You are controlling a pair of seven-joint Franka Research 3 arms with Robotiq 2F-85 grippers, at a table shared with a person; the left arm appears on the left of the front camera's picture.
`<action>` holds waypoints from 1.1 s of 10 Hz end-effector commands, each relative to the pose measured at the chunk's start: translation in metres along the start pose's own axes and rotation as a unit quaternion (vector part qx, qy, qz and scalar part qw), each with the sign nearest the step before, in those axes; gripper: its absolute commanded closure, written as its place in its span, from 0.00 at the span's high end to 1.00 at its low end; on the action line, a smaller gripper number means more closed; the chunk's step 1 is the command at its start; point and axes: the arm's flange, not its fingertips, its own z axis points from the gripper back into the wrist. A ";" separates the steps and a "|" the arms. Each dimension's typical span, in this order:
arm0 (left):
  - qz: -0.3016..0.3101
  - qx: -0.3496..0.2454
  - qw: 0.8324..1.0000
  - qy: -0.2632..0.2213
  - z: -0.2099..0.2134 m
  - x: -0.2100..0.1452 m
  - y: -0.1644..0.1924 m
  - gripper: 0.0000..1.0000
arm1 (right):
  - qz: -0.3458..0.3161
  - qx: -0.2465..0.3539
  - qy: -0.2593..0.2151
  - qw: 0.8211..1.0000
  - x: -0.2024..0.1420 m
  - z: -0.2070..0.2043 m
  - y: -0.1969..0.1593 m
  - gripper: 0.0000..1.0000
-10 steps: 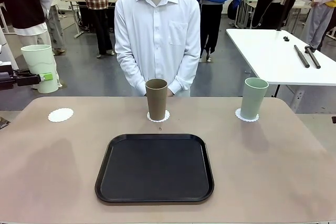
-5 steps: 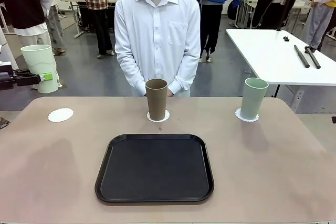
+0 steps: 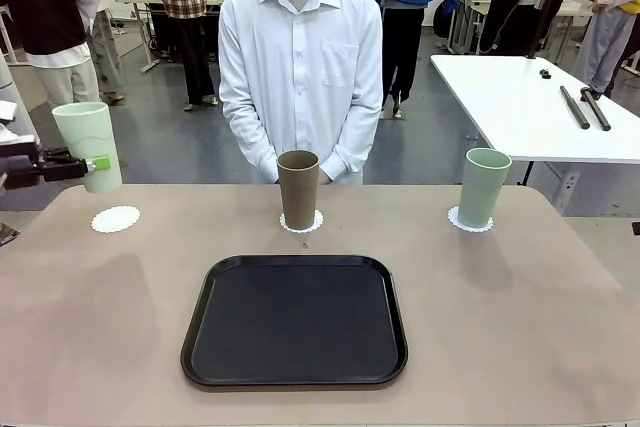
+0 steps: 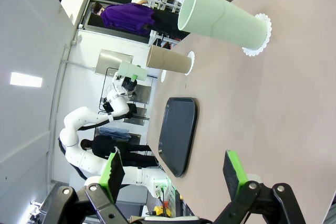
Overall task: Place coasters on the table and set cups on them.
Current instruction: Take one Reusable plastic cup from the Flat Tray and place it on a coaster set by the human.
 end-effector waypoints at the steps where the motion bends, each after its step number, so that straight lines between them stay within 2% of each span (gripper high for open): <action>1: -0.052 -0.036 0.998 0.005 0.000 -0.022 0.015 0.84 | 0.000 0.001 0.000 1.000 0.000 -0.001 0.001 1.00; 4: -0.075 -0.050 0.996 -0.001 0.001 -0.039 0.030 0.84 | 0.000 0.001 0.000 1.000 0.000 -0.001 0.001 1.00; 11: -0.024 -0.059 0.998 -0.018 0.002 -0.070 0.054 0.84 | 0.000 0.001 0.000 1.000 0.000 -0.001 0.001 1.00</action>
